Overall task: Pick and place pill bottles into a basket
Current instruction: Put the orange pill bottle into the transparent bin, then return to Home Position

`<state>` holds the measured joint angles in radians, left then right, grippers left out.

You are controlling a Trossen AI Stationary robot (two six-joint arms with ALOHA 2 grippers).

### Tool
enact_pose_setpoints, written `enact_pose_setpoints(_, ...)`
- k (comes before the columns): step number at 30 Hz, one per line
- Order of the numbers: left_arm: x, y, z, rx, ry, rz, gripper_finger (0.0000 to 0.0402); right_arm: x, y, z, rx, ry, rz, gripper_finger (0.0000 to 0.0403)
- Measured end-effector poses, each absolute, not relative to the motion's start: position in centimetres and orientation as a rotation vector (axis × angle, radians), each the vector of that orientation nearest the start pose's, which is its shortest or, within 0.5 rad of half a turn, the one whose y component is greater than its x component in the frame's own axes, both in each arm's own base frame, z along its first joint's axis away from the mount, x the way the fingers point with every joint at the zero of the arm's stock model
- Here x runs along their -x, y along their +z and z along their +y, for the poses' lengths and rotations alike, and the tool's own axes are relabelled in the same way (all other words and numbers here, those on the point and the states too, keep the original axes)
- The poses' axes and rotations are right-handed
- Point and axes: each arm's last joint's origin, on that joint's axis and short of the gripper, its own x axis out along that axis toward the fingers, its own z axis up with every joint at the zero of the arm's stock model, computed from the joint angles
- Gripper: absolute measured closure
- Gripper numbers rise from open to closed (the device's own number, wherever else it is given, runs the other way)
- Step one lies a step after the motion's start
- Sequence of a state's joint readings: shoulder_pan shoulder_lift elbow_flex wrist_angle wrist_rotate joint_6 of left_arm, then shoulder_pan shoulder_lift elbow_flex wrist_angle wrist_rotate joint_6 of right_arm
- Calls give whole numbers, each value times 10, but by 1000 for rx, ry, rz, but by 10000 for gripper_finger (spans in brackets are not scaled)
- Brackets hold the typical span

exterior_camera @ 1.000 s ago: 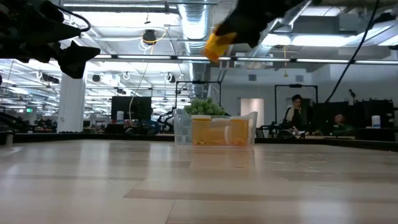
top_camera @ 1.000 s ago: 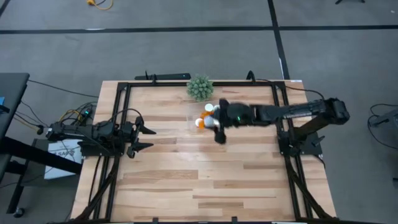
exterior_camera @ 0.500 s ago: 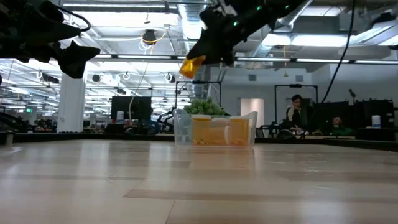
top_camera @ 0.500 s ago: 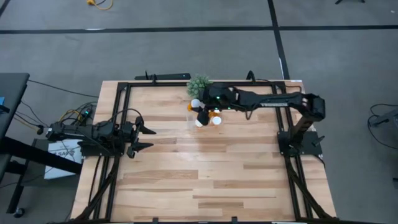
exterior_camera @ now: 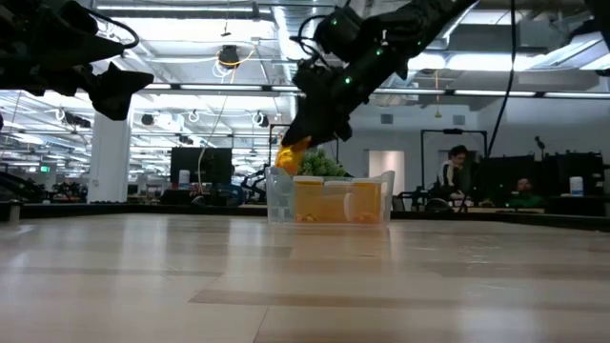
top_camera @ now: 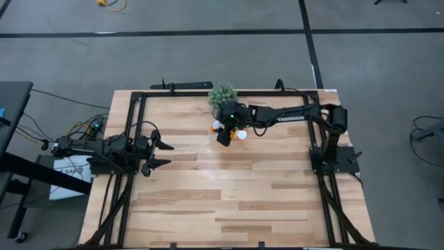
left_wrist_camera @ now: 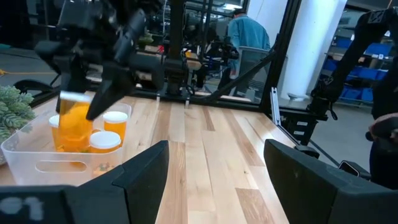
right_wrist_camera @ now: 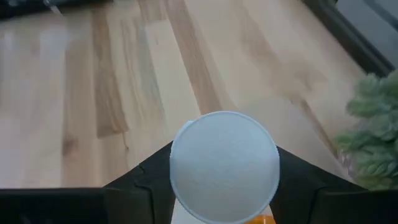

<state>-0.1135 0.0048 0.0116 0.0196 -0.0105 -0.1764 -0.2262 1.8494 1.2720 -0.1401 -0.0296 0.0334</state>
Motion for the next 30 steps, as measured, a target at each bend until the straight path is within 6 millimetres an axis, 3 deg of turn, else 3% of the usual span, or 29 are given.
enact_pose_setpoints(8, -97, 169, -11, 178, -105, -18, 148, -396, 189, -99, -149, -201, 766, 204)
enact_pose_setpoints(13, -97, 169, -11, 178, -105, -18, 148, -399, 178, -106, -165, -207, 798, 217)
enact_pose_setpoints(16, -97, 169, -11, 178, -105, -18, 148, -402, 183, -107, -167, -189, 772, 215)
enact_pose_setpoints(22, -97, 169, -11, 178, -105, -17, 148, -407, 192, -109, -154, -185, 734, 166)
enact_pose_setpoints(30, -97, 169, -11, 178, -105, -17, 148, -407, 194, -109, -154, -186, 729, 177)
